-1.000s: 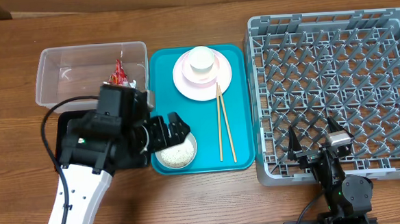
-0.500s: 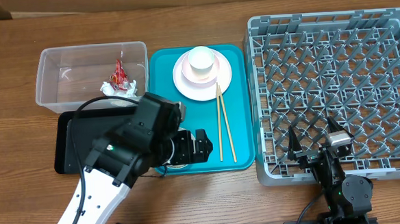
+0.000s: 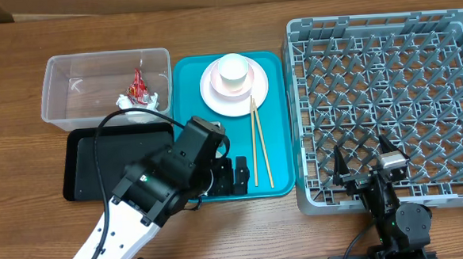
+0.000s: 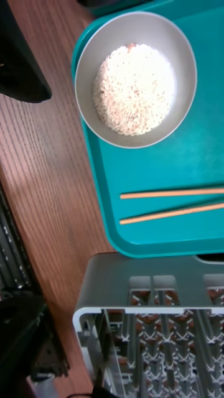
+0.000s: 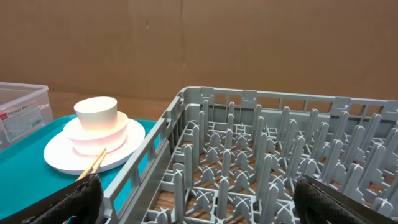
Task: Sort waste into correct bins and load items into the dishwasher
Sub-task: 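Move the left gripper down to the rim of the white rice bowl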
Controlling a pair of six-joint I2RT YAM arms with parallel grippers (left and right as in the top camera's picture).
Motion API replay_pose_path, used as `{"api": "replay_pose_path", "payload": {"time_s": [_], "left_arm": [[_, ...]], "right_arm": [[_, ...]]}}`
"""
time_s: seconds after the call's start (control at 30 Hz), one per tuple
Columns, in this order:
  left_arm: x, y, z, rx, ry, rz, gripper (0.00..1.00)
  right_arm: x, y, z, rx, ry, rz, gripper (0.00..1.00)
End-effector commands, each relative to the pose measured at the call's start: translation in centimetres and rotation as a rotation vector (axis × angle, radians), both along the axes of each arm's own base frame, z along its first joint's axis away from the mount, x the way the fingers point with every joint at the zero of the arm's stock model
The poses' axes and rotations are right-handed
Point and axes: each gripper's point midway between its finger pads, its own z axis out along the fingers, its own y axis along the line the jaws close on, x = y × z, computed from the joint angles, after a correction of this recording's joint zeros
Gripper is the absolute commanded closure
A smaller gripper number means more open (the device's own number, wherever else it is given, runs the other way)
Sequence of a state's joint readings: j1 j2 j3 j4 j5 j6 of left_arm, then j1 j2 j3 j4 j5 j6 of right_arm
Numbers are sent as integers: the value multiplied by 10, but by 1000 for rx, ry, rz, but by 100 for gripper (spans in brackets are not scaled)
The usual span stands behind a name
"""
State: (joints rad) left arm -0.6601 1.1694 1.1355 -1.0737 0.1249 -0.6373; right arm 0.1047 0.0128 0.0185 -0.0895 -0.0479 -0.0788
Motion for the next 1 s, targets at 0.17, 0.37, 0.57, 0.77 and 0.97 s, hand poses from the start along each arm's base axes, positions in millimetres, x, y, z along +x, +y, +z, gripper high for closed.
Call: {"api": "replay_pose_path", "payload": {"time_s": [0.17,0.37,0.57,0.77,0.97], "left_arm": [[9,2,3,24,-36,29,0],[7,3,-22,97,53,26,70],[-2,-5,-42,147,130,-16,96],[0,-28,-38,178,0,-82,83],[13,-42,-32,134,-65,-65,96]], "right_arm": [[0,-1,-1,1,-6,-7,0],[0,-1,-1,1,-6,-7,0],[0,-1,-1,1,-6,-7,0],[0,-1,-1,1,-6,-7,0],[0,-1,-1,1,-6,-7,0]]}}
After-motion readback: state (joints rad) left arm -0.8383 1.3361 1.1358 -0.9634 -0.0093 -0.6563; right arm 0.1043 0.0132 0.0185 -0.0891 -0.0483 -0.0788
